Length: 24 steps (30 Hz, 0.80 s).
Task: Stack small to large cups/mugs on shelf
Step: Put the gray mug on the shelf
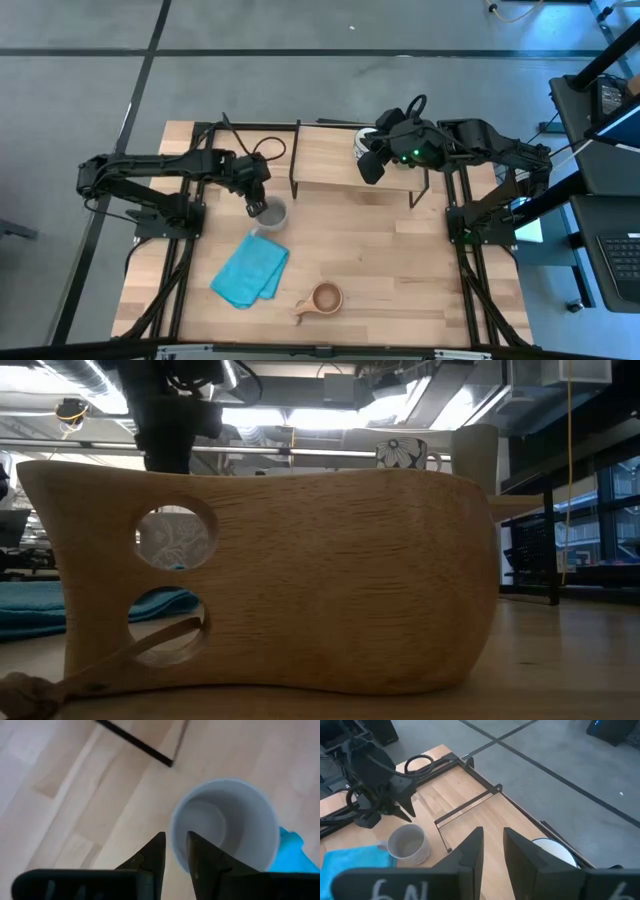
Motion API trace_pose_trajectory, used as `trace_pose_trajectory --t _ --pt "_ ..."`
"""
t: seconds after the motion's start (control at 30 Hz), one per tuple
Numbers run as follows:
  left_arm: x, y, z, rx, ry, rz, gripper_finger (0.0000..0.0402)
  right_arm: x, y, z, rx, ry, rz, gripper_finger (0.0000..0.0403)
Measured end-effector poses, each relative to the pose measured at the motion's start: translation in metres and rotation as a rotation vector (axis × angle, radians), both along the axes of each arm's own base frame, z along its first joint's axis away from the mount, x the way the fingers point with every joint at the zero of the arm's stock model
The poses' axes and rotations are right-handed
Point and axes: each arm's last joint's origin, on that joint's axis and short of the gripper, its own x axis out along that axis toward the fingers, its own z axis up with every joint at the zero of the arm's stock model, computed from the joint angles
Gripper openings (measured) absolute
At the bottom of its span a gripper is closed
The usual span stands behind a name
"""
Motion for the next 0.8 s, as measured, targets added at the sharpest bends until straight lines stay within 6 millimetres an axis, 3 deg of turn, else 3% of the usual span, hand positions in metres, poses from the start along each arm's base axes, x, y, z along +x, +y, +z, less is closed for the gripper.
trace_pose_trajectory --t 0.57,0.8 --pt "-0.002 -0.001 -0.035 -0.037 0.055 -0.027 0.0071 0.000 0.000 0.000 0.013 -0.010 -0.008 0.0076" --pt "-0.003 -0.002 -0.040 -0.059 0.053 -0.005 0.0071 0.000 0.000 0.000 0.013 -0.010 -0.008 0.0076"
